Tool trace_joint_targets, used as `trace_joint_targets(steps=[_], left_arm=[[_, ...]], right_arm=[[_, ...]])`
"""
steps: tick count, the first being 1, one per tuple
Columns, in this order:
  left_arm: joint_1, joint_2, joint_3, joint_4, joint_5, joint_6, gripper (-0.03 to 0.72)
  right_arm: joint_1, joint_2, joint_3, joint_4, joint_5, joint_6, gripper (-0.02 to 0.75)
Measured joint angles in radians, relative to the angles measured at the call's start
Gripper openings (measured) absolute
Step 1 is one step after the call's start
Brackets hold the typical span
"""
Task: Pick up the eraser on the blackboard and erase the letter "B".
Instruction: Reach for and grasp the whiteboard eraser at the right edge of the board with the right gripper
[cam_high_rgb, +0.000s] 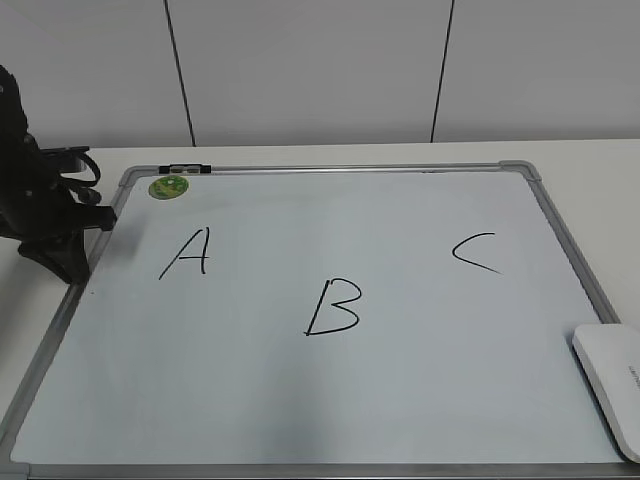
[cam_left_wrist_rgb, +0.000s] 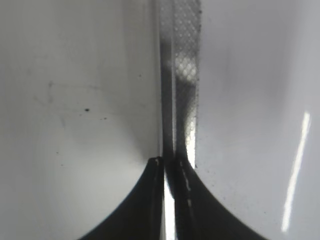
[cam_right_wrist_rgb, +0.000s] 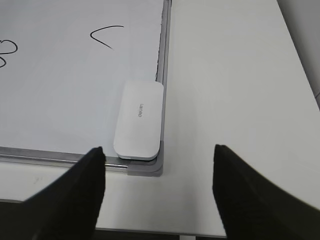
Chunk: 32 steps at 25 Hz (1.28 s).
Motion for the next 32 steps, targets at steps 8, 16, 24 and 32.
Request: trace_joint_targets(steps=[8, 16, 24, 32], left_arm=[[0.000, 0.000, 0.000, 0.000, 0.001, 0.000, 0.022], [0.000, 0.000, 0.000, 0.000, 0.002, 0.000, 0.022], [0.000, 0.000, 0.000, -0.007, 0.002, 0.000, 0.022], [0.000, 0.000, 0.000, -0.010, 0.002, 0.000, 0.021]], right_arm=[[0.000, 0.167, -0.024, 0.005, -0.037, 0.000, 0.500], [0.000, 0.561, -0.121, 0.097, -0.108, 0.000, 0.501], [0.000, 0.929, -0.234, 0.138, -0.133, 0.000, 0.502], [0.000, 1.222, -0.268, 0.146, -0.124, 0.000, 0.575]])
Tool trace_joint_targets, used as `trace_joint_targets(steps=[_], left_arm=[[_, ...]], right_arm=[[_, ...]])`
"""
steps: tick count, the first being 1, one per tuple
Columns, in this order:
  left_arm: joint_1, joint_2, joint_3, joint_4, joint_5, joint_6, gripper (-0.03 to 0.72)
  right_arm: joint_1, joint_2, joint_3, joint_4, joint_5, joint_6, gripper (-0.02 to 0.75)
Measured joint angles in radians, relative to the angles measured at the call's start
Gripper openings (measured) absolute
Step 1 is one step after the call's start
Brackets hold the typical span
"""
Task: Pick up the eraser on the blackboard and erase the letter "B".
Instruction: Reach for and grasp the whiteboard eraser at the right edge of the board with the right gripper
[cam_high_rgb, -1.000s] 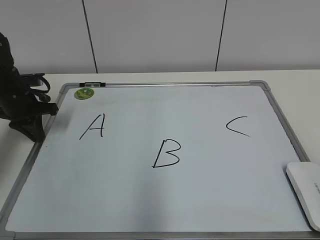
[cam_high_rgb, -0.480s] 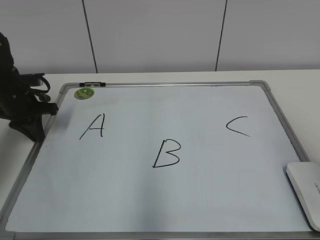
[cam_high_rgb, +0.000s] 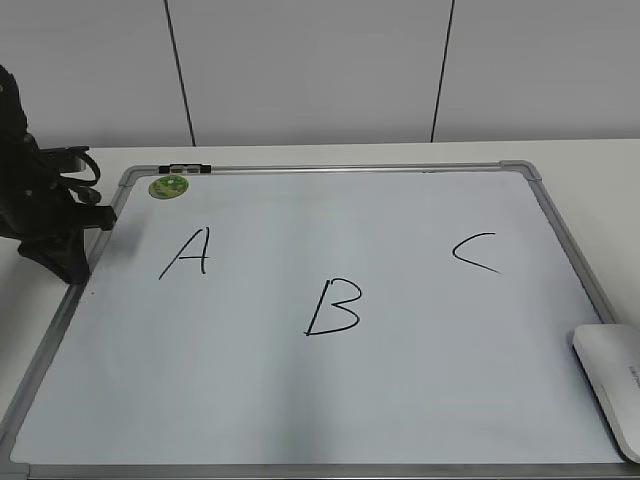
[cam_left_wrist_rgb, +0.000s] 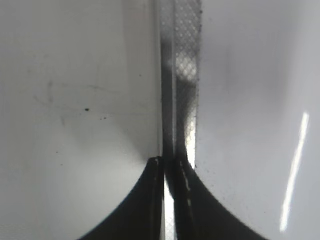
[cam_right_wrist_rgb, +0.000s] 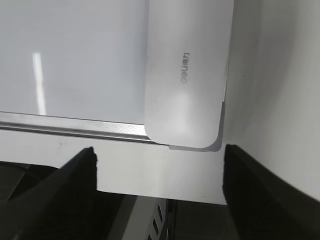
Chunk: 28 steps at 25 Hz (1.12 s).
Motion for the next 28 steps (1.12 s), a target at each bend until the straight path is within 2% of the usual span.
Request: trace_joint_targets(steps=[4, 11, 17, 28], left_arm=[[0.000, 0.000, 0.000, -0.001, 0.000, 0.000, 0.021], [0.000, 0.000, 0.000, -0.001, 0.001, 0.000, 0.020], [0.000, 0.000, -0.002, -0.001, 0.001, 0.000, 0.020], [0.000, 0.000, -0.002, -0.002, 0.001, 0.000, 0.020]], right_arm=[[0.000, 0.108, -0.002, -0.007, -0.022, 0.004, 0.592], [0.000, 0.248, -0.004, -0.011, -0.115, 0.007, 0.672], [0.000, 0.287, -0.004, -0.011, -0.218, 0.007, 0.673], [0.000, 0.397, -0.011, -0.028, -0.272, 0.009, 0.671]])
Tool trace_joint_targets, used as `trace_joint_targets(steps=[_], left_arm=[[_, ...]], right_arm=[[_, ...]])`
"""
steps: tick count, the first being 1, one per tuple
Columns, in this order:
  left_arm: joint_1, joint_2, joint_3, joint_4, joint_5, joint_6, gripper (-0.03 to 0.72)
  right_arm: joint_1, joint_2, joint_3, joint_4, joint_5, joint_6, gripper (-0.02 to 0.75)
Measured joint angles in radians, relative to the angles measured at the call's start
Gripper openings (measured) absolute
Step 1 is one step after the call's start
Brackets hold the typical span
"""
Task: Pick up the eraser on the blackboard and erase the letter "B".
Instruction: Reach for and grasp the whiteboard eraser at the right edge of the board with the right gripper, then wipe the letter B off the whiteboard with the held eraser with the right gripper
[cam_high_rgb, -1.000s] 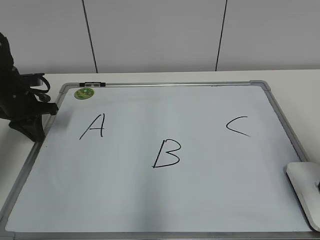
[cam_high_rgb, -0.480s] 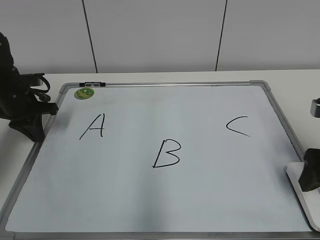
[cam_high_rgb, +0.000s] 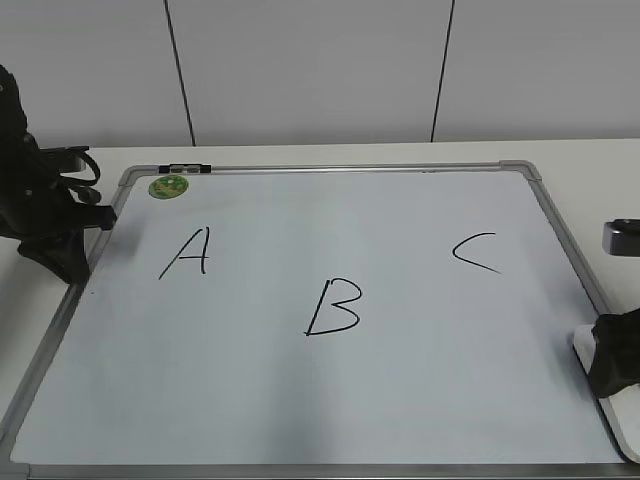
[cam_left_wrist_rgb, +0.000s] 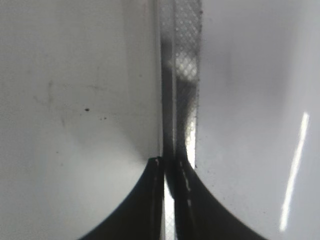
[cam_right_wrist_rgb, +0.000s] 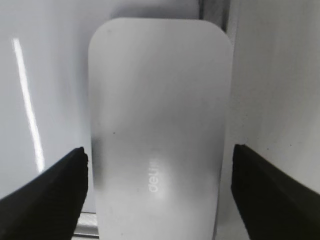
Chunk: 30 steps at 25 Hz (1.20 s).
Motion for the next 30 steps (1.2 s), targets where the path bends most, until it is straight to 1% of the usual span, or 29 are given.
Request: trace_joint_targets(steps=[6, 9, 10, 13, 15, 24, 27, 30], left_arm=[[0.000, 0.000, 0.000, 0.000, 0.000, 0.000, 0.020], [0.000, 0.000, 0.000, 0.000, 0.000, 0.000, 0.020], [0.000, 0.000, 0.000, 0.000, 0.000, 0.000, 0.020], [0.000, 0.000, 0.000, 0.000, 0.000, 0.000, 0.020], [0.000, 0.000, 0.000, 0.000, 0.000, 0.000, 0.020], [0.000, 0.000, 0.000, 0.000, -0.002, 0.000, 0.020], [0.000, 0.000, 0.000, -0.002, -0.002, 0.000, 0.020], [0.000, 0.000, 0.000, -0.004, -0.002, 0.000, 0.020]], right_arm=[[0.006, 0.050, -0.001, 0.000, -0.010, 0.001, 0.669], [0.018, 0.061, -0.002, 0.002, -0.014, 0.002, 0.650], [0.018, 0.063, -0.002, 0.002, -0.014, 0.002, 0.631], [0.022, 0.065, -0.002, 0.002, -0.016, 0.002, 0.544], [0.022, 0.065, -0.005, 0.002, -0.016, 0.002, 0.526], [0.022, 0.067, -0.014, 0.002, -0.003, 0.002, 0.518], [0.022, 0.069, -0.045, 0.004, 0.038, 0.002, 0.518], [0.022, 0.069, -0.115, 0.018, 0.123, -0.003, 0.518]])
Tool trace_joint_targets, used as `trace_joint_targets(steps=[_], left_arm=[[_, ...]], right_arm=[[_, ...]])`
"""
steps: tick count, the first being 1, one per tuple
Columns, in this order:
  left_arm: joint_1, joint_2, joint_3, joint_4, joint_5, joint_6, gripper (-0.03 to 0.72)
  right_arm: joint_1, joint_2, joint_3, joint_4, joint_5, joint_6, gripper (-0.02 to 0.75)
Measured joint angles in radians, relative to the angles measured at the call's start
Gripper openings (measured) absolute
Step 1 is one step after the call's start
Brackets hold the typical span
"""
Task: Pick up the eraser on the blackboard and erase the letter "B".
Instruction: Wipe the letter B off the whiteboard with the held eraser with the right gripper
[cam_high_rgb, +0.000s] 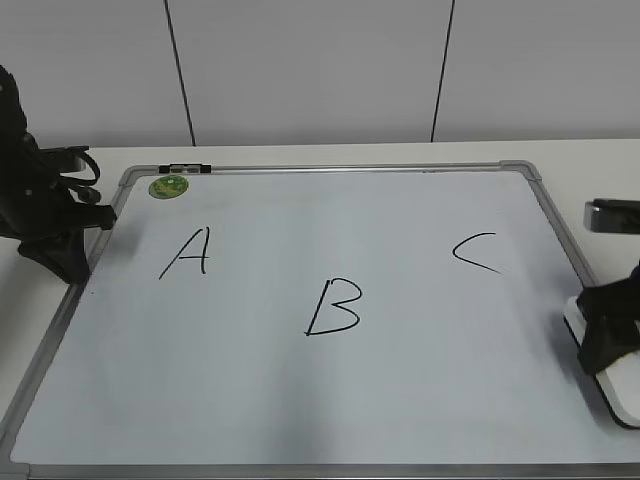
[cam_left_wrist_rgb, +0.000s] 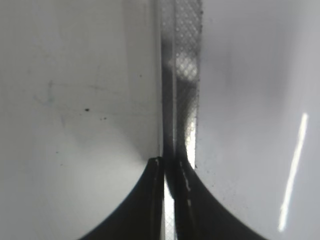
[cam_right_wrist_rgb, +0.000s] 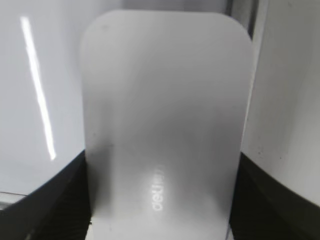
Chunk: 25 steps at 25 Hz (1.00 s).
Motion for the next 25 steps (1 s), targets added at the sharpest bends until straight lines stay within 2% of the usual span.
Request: trace_joint_targets(steps=[4, 6, 14, 20, 25], left_arm=[[0.000, 0.000, 0.000, -0.002, 0.000, 0.000, 0.020], [0.000, 0.000, 0.000, -0.002, 0.000, 0.000, 0.020], [0.000, 0.000, 0.000, -0.004, 0.000, 0.000, 0.020], [0.000, 0.000, 0.000, -0.004, 0.000, 0.000, 0.020], [0.000, 0.000, 0.000, -0.006, 0.000, 0.000, 0.020]], right_arm=[[0.010, 0.000, -0.123, 0.081, 0.085, -0.060, 0.518], [0.045, 0.010, -0.191, 0.087, 0.104, -0.071, 0.518], [0.251, 0.172, -0.463, 0.004, 0.189, -0.008, 0.517], [0.322, 0.331, -0.661, -0.011, 0.237, 0.022, 0.517], [0.398, 0.475, -0.836, -0.087, 0.306, 0.067, 0.517]])
